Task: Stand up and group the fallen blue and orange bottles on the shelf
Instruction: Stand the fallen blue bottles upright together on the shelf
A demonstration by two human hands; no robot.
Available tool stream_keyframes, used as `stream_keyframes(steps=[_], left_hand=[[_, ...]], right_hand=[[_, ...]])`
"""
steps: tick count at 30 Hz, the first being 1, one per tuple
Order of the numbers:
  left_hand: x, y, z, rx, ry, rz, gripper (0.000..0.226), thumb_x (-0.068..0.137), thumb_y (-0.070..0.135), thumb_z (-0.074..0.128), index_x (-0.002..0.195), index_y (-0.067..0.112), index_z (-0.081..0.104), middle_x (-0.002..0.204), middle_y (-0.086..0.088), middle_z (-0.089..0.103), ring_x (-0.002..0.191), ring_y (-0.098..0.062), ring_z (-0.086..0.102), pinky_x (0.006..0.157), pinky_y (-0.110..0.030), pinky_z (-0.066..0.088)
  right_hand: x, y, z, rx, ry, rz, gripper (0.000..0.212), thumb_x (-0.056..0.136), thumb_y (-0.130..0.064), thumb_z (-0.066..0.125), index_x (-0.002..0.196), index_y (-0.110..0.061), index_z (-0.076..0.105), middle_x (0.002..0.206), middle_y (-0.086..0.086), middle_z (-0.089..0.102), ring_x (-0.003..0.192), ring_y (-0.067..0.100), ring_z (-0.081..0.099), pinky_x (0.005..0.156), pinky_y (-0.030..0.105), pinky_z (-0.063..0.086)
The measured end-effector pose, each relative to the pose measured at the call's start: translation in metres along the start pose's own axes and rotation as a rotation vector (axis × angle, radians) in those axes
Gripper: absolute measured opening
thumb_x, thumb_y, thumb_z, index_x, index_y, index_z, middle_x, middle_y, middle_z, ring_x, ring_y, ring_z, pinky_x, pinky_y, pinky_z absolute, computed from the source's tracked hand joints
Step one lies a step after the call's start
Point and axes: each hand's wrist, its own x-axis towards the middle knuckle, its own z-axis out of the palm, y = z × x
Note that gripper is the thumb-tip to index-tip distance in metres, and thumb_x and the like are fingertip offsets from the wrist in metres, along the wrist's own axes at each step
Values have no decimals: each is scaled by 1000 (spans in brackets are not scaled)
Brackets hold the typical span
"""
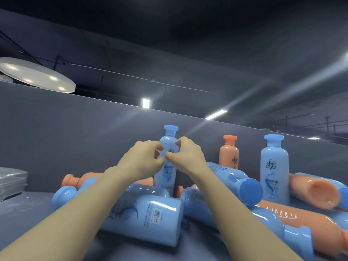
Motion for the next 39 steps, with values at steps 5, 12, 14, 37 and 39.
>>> stream_keyframes(steps=[5,12,14,37,39], left_hand=[[-2,1,-4,100,64,25,36,88,21,48,122,22,57,105,6,63,98,-21,60,83,-33,50],[-4,2,-17,253,93,50,34,85,11,46,112,26,60,108,4,65,96,-24,60,68,-29,42],[-8,1,-19,258,42,38,32,82,11,50,107,26,62,104,3,66,94,-23,61,67,-29,44],[-12,-12,-14,353,-240,11,43,87,5,41,120,27,57,109,6,64,91,-19,55,67,-26,37],[-12,-14,-14,357,-269,9,43,88,5,41,121,27,57,110,5,64,89,-18,53,69,-26,39]], right_hand=[[-14,-6,1,67,55,-119,8,84,-16,56,77,-16,61,96,9,69,94,27,62,79,33,51],[-27,-20,-4,62,-110,-243,19,85,-15,56,67,-9,58,77,6,62,74,20,55,66,27,45],[-32,-23,-4,105,-236,-214,15,82,-10,55,75,1,63,72,10,62,65,17,51,62,26,44],[-74,-36,-6,-332,-645,-395,53,76,-50,68,113,-13,60,109,1,65,96,18,60,62,23,44],[-76,-37,-4,-355,-628,-406,57,73,-54,71,109,-11,60,101,1,63,89,19,59,60,25,44]])
